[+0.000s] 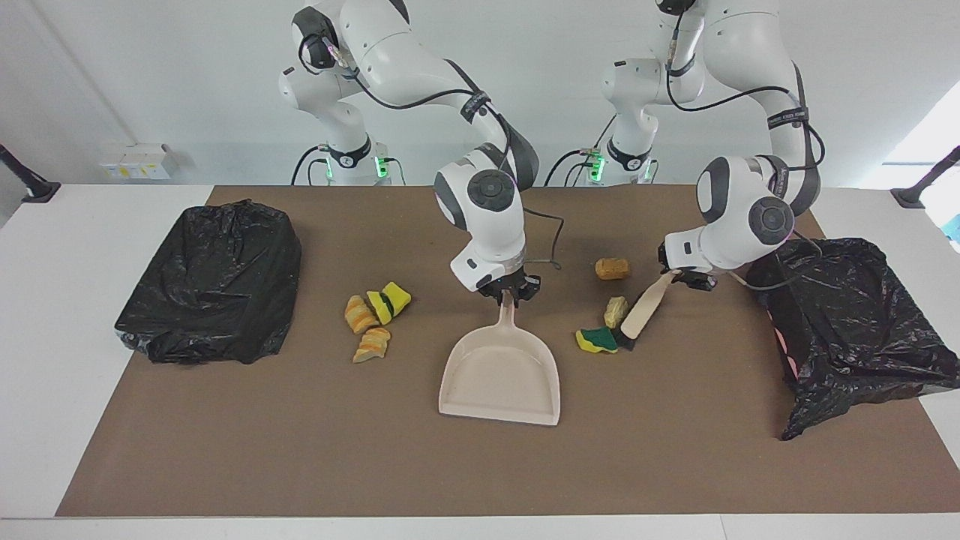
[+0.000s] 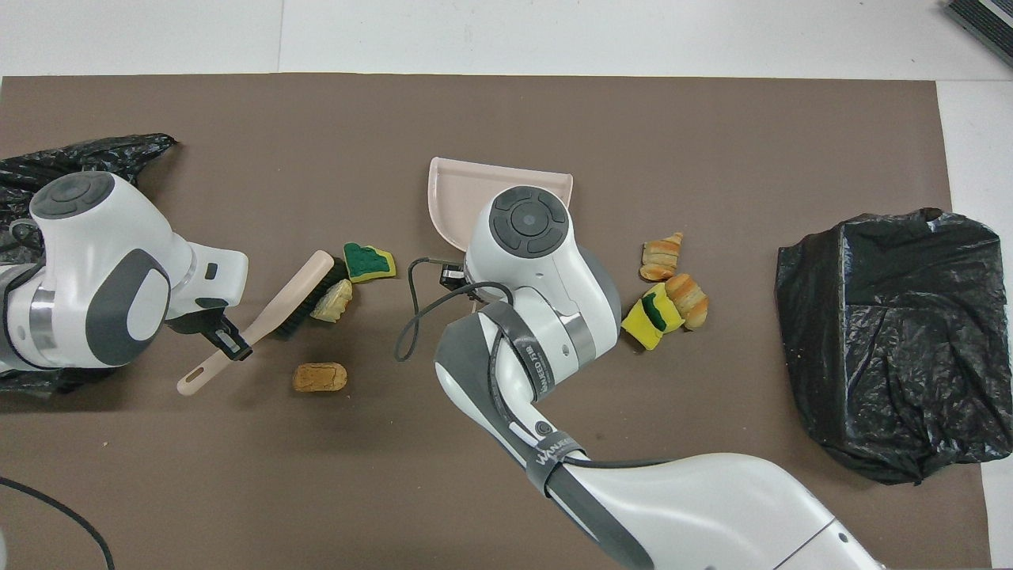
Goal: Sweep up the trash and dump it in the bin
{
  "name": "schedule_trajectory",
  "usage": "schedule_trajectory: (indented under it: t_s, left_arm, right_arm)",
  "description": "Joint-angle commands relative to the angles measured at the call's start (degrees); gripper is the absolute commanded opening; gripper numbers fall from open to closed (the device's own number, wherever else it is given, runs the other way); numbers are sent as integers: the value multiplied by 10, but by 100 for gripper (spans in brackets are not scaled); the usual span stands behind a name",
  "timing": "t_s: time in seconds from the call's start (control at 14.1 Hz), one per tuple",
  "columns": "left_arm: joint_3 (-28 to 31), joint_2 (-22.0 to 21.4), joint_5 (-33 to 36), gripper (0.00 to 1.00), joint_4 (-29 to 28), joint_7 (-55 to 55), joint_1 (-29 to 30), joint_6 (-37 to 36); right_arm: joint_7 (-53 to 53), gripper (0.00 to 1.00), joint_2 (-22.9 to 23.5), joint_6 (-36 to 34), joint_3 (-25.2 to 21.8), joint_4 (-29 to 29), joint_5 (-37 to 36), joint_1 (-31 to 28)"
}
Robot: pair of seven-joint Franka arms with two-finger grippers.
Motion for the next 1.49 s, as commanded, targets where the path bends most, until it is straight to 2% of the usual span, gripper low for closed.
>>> schedule_trajectory:
  t_s: [0.0, 0.07, 0.21, 0.28, 0.42, 0.64, 0.85, 0.99, 1.06, 1.27, 1.42]
  left_arm:
    - [9, -15, -13, 0, -1, -14, 1, -9]
    - [11, -22, -13, 0, 13, -33, 0, -16]
    - [14, -25, -8, 0, 53, -43, 6, -30]
    - [15, -26, -5, 0, 57, -51, 12, -31]
    - [14, -31, -4, 0, 49, -97, 27, -40]
    - [14, -60, -3, 0, 21, -244, 17, -54]
    - [14, -89, 24, 0, -35, -344, -16, -7]
    - [13, -129, 27, 0, -115, -384, -30, 73]
    - [13, -142, 29, 0, -139, -405, -42, 90]
    - [12, -144, 59, 0, -144, -478, -103, 84]
    - [11, -116, 76, 0, -133, -481, -108, 98]
  right_arm:
    - [-108, 0, -23, 5, 3, -20, -2, -4]
    - [-190, 0, -27, 4, 3, -21, 5, -11]
    - [-250, 0, -53, -10, 2, -27, -7, -26]
    - [-309, 0, -71, -38, 1, -28, -9, -36]
    - [-382, 0, -110, -105, 2, -29, -9, -54]
    - [-486, 0, -167, -198, 0, -59, -32, -56]
    - [-605, 0, -217, -172, 3, -156, -58, -52]
    - [-643, 0, -224, -148, 3, -193, -59, -49]
    - [-649, 0, -221, -138, 3, -198, -59, -42]
    - [-673, 0, -196, -107, 3, -201, -63, -37]
    - [-672, 0, -194, -104, 4, -201, -63, -35]
